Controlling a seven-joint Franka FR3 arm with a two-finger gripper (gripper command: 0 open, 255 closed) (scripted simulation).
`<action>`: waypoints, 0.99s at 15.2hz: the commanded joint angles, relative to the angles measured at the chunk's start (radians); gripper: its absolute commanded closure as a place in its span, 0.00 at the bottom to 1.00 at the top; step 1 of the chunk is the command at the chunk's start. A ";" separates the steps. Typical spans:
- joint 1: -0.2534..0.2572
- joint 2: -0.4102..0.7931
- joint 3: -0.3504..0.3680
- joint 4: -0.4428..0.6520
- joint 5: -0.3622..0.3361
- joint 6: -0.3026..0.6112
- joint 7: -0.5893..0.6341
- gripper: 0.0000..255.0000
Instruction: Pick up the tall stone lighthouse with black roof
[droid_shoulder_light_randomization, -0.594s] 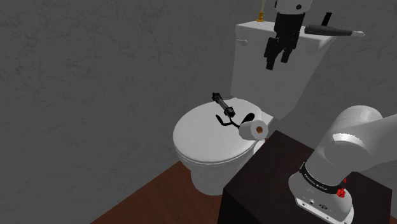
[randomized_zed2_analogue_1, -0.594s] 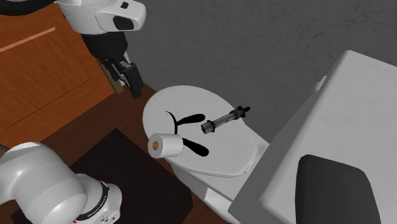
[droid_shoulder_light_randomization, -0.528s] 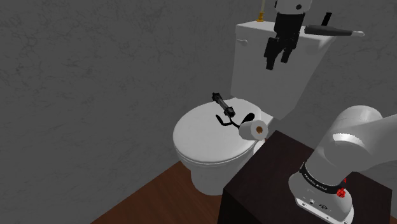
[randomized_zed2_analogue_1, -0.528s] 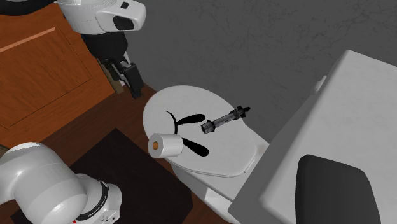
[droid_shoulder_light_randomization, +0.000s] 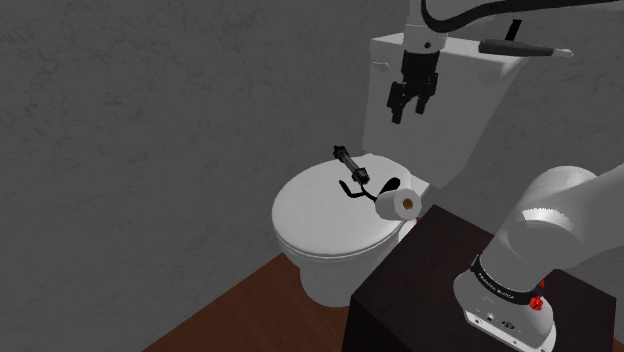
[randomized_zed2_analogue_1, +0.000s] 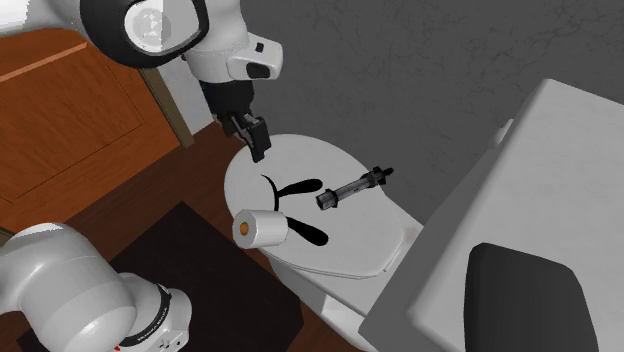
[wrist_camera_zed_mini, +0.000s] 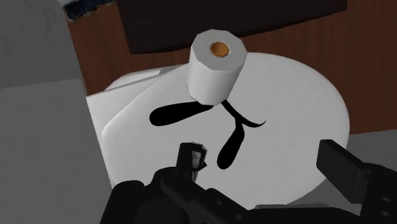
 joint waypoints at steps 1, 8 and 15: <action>-0.004 0.054 -0.008 -0.010 -0.001 0.065 0.006 0.00; -0.017 0.287 -0.042 0.017 0.004 0.271 0.015 0.00; -0.027 0.547 -0.073 0.110 0.035 0.435 0.011 0.00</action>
